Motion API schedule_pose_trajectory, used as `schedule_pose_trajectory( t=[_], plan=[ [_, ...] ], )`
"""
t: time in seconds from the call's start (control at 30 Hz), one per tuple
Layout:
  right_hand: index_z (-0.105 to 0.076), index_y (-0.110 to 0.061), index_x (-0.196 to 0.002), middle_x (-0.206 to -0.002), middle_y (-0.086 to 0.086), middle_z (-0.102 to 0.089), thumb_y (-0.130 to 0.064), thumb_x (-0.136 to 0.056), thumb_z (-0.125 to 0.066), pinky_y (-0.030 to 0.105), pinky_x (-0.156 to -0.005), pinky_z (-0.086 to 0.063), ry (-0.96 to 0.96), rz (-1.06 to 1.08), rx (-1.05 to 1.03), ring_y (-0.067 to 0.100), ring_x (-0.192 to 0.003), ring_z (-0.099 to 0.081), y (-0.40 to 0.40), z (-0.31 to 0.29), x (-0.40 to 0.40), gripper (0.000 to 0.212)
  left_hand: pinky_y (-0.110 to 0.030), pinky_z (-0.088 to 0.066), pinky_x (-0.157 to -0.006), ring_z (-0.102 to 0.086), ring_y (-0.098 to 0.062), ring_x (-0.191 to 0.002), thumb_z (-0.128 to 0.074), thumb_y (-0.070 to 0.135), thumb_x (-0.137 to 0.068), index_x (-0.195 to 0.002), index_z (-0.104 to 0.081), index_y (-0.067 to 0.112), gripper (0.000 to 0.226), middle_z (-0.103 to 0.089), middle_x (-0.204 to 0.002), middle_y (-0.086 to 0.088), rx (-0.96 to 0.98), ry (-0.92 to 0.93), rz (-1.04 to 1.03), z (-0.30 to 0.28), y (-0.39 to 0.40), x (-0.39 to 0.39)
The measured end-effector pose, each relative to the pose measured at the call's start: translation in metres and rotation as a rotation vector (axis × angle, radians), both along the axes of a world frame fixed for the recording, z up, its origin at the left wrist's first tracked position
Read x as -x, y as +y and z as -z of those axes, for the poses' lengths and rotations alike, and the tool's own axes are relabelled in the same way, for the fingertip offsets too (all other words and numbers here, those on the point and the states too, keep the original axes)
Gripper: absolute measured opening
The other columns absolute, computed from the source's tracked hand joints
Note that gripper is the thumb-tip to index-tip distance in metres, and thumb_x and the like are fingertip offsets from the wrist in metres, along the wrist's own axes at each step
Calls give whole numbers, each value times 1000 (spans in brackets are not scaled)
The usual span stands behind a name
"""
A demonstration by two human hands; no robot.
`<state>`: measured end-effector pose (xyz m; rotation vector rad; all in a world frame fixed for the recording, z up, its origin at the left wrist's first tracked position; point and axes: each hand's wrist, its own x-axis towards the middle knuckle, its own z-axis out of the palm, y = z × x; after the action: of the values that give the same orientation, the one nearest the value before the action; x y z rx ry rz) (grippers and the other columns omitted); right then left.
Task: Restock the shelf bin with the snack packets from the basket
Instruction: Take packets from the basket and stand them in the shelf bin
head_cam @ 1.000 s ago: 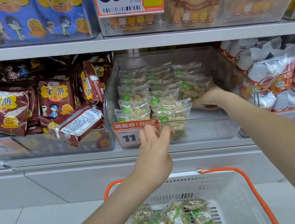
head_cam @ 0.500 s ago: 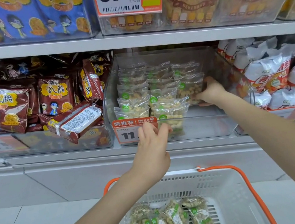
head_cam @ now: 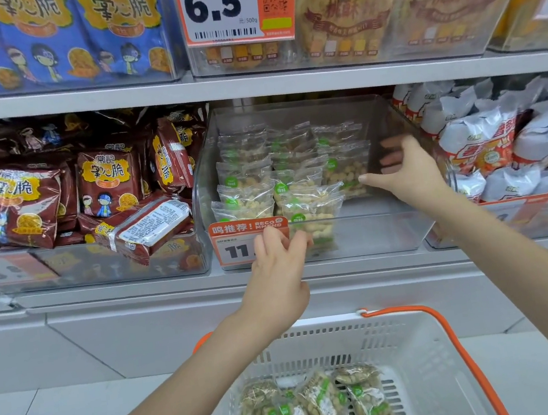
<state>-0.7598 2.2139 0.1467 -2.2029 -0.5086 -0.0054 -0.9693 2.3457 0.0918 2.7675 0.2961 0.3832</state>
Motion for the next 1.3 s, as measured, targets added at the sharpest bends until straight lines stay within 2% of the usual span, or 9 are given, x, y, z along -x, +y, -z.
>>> schedule_pose_trajectory(
  t=[0.23, 0.37, 0.5, 0.63, 0.73, 0.87, 1.03, 1.2, 1.3],
  plan=[
    [-55, -19, -106, -96, -1, -58, -9, -78, -76, 4, -80, -39, -327, -153, -186, -4, -88, -52, -64, 47, 112, 36, -36, -41, -86, -33, -25, -108, -64, 11, -80, -123, -41, 16, 49, -37, -114, -4, 57, 108, -25, 29, -1, 9],
    [-51, -24, -100, -89, -1, -59, -7, -78, -75, 4, -73, -38, -2, -171, -54, 0, -82, -55, -91, 140, 150, 37, -36, -41, -92, -34, -27, -120, -64, 12, -83, -129, -38, 16, 53, -41, -129, -8, 104, 426, -64, 92, -10, 30],
    [-49, -21, -109, -97, 1, -51, -18, -84, -71, 20, -68, -43, 416, -309, 421, 12, -79, -50, -112, 244, 179, 33, -36, -44, -87, -44, -27, -117, -65, 17, -82, -129, -39, 14, 53, -47, -127, -8, 139, 814, -117, 175, -21, 75],
    [-38, -21, -125, -112, 3, -55, -24, -86, -69, 30, -86, -48, 797, -402, 685, 17, -96, -52, -124, 308, 207, 50, -33, -46, -85, -55, -24, -106, -62, 9, -85, -127, -45, 10, 46, -55, -119, -9, 276, 1106, -98, 231, -33, 114],
    [-39, -13, -131, -102, -2, -61, -26, -78, -76, 24, -75, -51, 766, -367, 784, 16, -93, -57, -116, 332, 217, 67, -31, -52, -87, -58, -20, -97, -63, 12, -84, -126, -47, 6, 45, -53, -107, -4, 429, 1114, -188, 259, -41, 124],
    [-24, -8, -144, -124, 10, -57, -41, -78, -74, 37, -97, -50, 675, -310, 853, 27, -119, -53, -96, 355, 220, 89, -18, -50, -63, -55, -9, -83, -75, 16, -77, -134, -38, 7, 68, -47, -108, 0, 704, 1020, -368, 284, -60, 124],
    [-11, -16, -152, -155, 13, -25, -63, -69, -70, 49, -115, -23, 708, -391, 1021, 33, -145, -17, -84, 364, 214, 112, -38, -43, -104, -46, -29, -126, -86, 33, -63, -140, -31, 5, 99, -44, -140, -12, 766, 988, -466, 293, -69, 117],
    [-12, -13, -150, -116, 3, -62, -60, -64, -77, 42, -95, -50, 704, -304, 938, 23, -111, -59, -85, 363, 212, 118, -28, -47, -87, -60, -18, -96, -81, 34, -70, -123, -60, 7, 63, -61, -119, -10, 832, 1086, -393, 284, -61, 114],
    [-23, -7, -147, -113, 6, -61, -40, -67, -83, 37, -88, -55, 841, -211, 700, 21, -103, -62, -92, 343, 207, 105, -31, -50, -71, -62, -14, -78, -83, 28, -70, -74, -60, 7, 31, -64, -90, -12, 812, 1012, -358, 270, -61, 111]
  ],
)
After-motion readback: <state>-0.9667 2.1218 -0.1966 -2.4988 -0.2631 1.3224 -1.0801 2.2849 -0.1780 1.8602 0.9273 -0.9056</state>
